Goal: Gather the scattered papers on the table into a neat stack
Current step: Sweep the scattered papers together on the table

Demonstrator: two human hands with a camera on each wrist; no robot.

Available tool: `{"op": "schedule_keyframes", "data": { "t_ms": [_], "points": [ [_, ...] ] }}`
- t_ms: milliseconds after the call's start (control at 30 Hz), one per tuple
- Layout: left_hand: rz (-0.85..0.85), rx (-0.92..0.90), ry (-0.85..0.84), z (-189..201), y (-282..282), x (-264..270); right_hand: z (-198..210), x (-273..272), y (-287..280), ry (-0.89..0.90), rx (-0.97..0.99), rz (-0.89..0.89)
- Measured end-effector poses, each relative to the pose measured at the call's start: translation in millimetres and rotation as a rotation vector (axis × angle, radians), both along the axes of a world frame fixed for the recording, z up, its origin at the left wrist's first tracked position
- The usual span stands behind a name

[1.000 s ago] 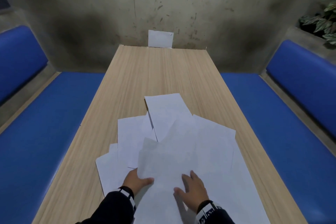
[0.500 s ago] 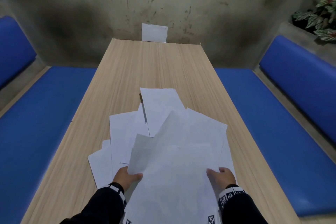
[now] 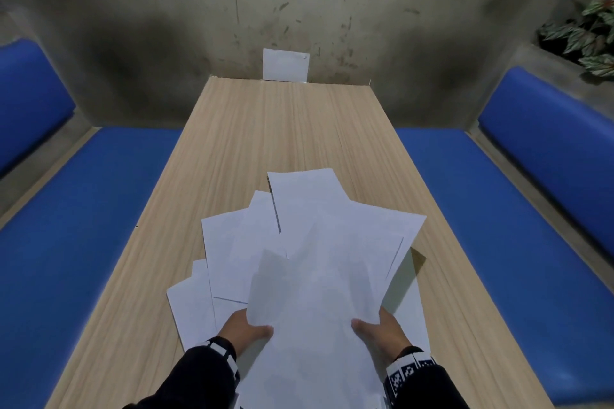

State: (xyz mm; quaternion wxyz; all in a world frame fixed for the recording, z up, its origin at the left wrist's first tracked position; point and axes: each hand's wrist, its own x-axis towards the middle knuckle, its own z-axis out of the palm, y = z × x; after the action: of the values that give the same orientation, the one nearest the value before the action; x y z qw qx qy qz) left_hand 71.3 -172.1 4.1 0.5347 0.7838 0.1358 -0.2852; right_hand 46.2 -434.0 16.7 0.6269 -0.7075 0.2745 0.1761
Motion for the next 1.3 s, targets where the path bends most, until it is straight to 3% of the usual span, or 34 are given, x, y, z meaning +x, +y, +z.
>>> {"op": "schedule_keyframes", "data": {
  "t_ms": [300, 500, 667, 767, 867, 1033, 1133, 1200, 1267, 1300],
  "points": [
    [0.086, -0.236, -0.046, 10, 10, -6, 17, -16, -14, -0.134, 0.101, -0.012],
    [0.01, -0.205, -0.077, 15, 2, -9, 26, -15, -17, -0.111, 0.174, 0.103],
    [-0.031, -0.144, -0.115, 21, -9, -11, 29, -9, -4, -0.142, -0.004, 0.047],
    [0.06, -0.107, -0.169, 39, -1, 1, 34, -10, -6, -0.177, -0.037, 0.009],
    [0.28, -0.222, -0.124, 60, 16, 40, 42, -15, -10, -0.199, 0.019, 0.032],
    [0.35, -0.546, -0.09, 99, 8, 104, 50, -19, -22, -0.008, 0.085, 0.038],
    [0.455, -0.612, -0.241, 123, 7, 132, 64, -19, -21, -0.026, 0.142, 0.022],
    [0.533, -0.691, -0.364, 151, 19, 148, 74, -19, -18, -0.148, 0.217, -0.056],
    [0.504, -0.795, -0.537, 181, 29, 145, 78, -19, -19, -0.275, 0.214, -0.064],
    [0.434, -0.793, -0.604, 193, 33, 136, 79, -18, -20, -0.257, 0.179, -0.028]
  ]
}}
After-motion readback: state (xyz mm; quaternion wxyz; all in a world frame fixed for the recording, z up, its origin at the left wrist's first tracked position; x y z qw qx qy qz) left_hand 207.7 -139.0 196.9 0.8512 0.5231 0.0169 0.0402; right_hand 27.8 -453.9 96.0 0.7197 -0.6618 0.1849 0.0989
